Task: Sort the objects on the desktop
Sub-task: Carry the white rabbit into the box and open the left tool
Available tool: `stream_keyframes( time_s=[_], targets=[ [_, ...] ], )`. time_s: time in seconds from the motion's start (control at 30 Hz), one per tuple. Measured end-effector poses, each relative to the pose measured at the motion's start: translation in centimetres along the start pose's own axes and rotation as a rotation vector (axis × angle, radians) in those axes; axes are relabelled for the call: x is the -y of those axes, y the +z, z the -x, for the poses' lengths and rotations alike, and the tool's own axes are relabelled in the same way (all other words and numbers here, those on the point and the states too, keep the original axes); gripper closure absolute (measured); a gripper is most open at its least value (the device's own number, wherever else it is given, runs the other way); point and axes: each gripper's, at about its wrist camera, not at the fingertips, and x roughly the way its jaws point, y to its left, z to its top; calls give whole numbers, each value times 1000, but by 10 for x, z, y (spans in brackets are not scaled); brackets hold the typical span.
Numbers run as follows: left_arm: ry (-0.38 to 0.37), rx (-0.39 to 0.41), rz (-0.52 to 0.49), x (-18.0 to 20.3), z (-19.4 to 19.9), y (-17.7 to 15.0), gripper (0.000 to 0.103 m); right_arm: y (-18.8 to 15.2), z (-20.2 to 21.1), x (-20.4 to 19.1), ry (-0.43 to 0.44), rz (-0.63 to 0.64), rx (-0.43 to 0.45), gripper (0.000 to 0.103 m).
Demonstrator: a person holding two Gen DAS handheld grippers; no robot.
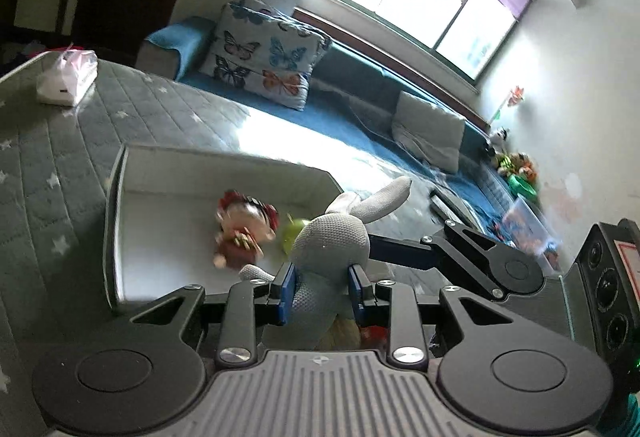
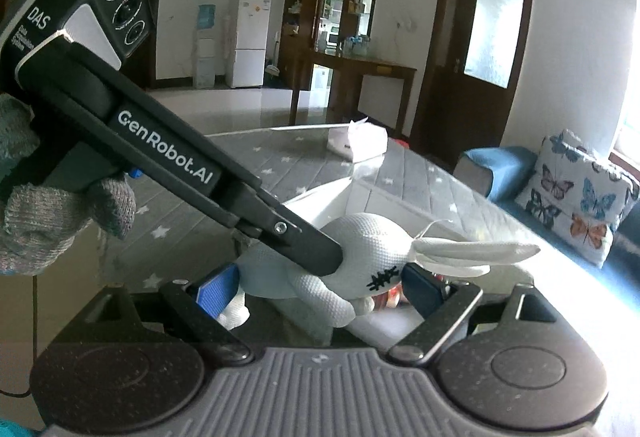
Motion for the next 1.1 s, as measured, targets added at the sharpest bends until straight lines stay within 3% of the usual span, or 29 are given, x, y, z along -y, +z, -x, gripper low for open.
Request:
stream_keyframes(
  time_s=[0.5,1.1],
  targets=[
    [61,14,73,-46,-36,55,72,33,-74,41,34,-34,2,13],
    [102,-69,180,-101,-96,59,73,22,-155,71,95,-92,-152,13]
  ],
)
